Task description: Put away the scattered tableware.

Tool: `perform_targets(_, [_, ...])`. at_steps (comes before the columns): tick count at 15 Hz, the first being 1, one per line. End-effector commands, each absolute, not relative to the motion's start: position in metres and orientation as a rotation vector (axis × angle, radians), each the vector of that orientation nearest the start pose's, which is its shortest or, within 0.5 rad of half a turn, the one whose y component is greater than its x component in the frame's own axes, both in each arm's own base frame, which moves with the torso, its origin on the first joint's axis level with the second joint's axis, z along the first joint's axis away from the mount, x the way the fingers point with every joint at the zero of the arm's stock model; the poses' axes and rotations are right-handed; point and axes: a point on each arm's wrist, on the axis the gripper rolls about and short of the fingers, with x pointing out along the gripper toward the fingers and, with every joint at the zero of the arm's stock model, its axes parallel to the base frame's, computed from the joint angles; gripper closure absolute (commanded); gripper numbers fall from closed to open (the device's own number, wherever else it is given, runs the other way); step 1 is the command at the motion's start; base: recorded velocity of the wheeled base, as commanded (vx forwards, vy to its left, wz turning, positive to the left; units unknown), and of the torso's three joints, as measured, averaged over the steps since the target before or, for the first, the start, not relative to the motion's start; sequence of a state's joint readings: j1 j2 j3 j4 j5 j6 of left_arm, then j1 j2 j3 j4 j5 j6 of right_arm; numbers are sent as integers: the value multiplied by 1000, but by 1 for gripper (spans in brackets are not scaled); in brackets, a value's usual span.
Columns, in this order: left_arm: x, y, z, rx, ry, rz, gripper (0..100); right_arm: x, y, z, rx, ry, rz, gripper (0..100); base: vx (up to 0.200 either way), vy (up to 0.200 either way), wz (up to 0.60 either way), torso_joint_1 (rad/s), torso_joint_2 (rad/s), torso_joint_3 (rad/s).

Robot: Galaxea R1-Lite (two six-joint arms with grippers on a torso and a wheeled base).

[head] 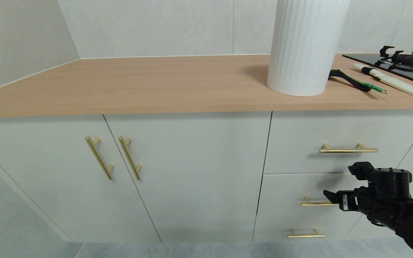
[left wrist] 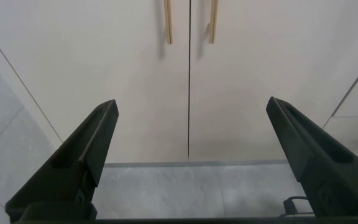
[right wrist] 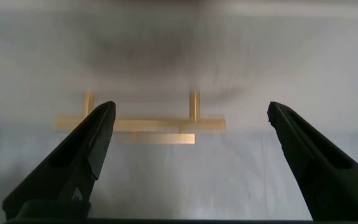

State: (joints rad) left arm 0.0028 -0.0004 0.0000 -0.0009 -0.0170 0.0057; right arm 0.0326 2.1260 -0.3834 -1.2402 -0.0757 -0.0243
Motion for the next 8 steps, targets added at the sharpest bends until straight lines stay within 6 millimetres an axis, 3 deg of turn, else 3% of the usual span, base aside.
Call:
perform_targets(1, [-23,0,76,6,-2,-14,0,289,8,-23,-61,584,-36,0,0,0,0,0,0,0])
perform_targets(8, [-23,0,76,6,-2,-14,0,293,9,-28,-59,558,-57,0,0,0,0,0,0,0])
